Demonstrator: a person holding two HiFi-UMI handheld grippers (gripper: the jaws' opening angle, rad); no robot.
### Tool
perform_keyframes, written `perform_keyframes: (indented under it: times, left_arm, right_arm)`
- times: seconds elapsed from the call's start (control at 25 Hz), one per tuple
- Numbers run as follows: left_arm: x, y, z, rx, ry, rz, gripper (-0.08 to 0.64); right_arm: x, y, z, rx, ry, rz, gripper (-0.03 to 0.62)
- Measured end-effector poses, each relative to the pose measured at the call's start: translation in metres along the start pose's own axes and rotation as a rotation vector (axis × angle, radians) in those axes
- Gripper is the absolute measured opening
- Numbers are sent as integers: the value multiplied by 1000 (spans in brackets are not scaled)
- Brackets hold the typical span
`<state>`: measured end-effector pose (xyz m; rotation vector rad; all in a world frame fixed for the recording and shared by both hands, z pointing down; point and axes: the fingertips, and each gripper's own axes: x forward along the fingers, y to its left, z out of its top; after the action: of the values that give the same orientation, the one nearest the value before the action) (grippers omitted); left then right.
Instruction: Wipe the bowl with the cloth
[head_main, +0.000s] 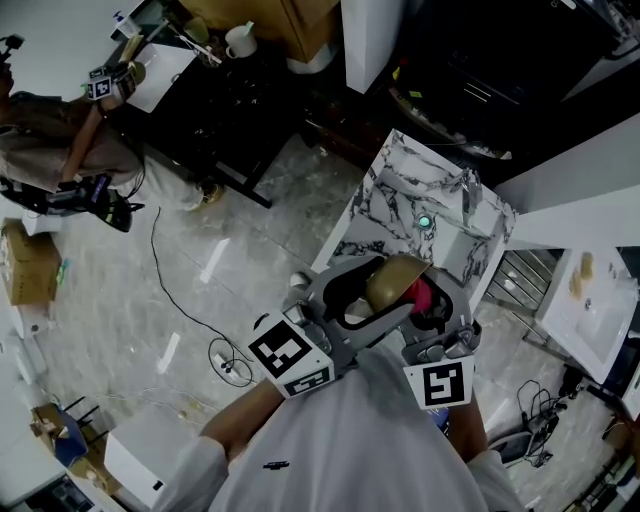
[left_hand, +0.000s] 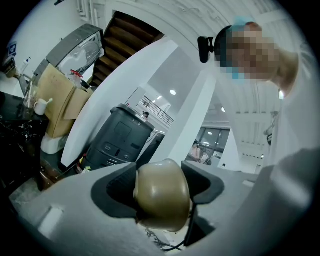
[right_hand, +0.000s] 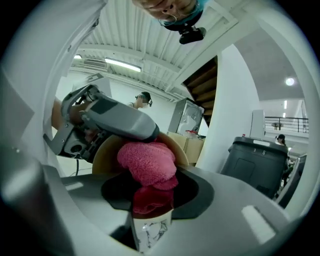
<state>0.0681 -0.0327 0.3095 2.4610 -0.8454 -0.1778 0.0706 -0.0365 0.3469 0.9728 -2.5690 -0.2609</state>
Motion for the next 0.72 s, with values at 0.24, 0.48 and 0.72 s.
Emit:
perform_keyframes:
  times: [0.24, 0.48, 0.72]
  left_arm:
    - [2, 3, 7, 38, -2, 6, 287]
    - [8, 3, 7, 67, 5, 14, 287]
    - [7, 10, 4, 91, 13, 33, 287]
  right_arm:
    - [0, 9, -15, 37, 95, 47, 150]
    - [-6, 14, 0, 231, -46, 91, 150]
    - [-26, -8, 0, 313, -115, -19, 150]
